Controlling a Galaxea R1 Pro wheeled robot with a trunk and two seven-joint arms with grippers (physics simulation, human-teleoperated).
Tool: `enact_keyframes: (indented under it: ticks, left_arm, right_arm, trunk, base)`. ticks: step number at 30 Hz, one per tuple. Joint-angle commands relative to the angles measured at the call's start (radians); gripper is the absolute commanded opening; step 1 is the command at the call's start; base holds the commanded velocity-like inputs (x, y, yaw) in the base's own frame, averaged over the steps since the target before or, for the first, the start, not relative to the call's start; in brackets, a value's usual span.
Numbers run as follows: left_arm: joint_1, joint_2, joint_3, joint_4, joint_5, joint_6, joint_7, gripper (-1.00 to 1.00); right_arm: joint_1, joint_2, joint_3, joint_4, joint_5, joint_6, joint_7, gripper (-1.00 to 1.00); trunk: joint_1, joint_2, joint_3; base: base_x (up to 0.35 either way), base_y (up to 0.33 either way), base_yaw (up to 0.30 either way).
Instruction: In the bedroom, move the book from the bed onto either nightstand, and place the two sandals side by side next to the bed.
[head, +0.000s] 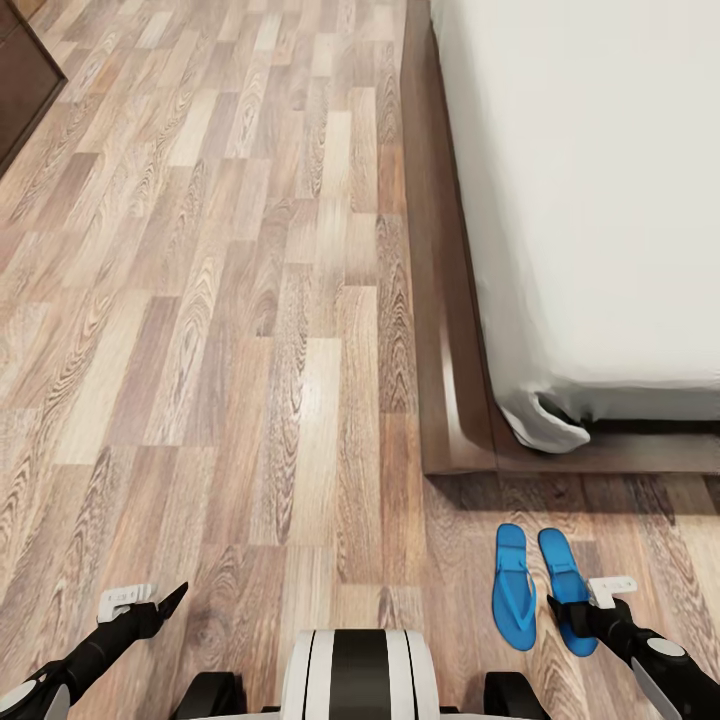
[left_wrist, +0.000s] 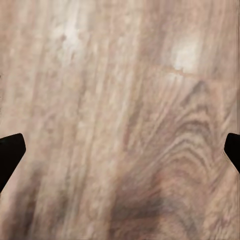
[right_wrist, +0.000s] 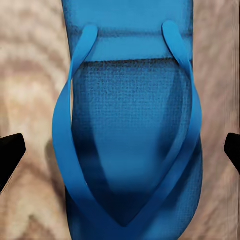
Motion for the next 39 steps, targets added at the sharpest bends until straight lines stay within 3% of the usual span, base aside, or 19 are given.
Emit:
enact_keyframes:
  ticks: [1,27,35,39]
  left_arm:
    - [0.000,0.000,0.002,0.001,0.004,-0.001,-0.005,1.00]
    - [0.000,-0.001,0.000,0.001,0.003,-0.001,-0.005,1.00]
    - [0.000,-0.002,0.000,0.001,0.002,-0.001,-0.006,1.00]
    - [0.000,-0.002,-0.001,0.002,0.002,-0.001,-0.006,1.00]
  right_arm:
    - [-0.001,-0.001,0.007,0.001,-0.010,-0.004,0.001,1.00]
    - [0.000,-0.001,0.006,0.001,-0.010,-0.005,0.002,1.00]
    - [0.000,-0.004,0.007,0.007,-0.012,-0.030,0.010,1.00]
    - [0.004,-0.004,0.007,0.044,-0.012,-0.100,0.014,1.00]
  trunk:
    - [-0.001,0.000,0.004]
    - [-0.012,0.006,0.104]
    - [-0.016,0.008,0.135]
    - [-0.018,0.009,0.150]
  base:
    - [0.000,0.000,0.000]
    - [0.000,0.000,0.000]
    - [0.000,0.000,0.000]
    - [0.000,0.000,0.000]
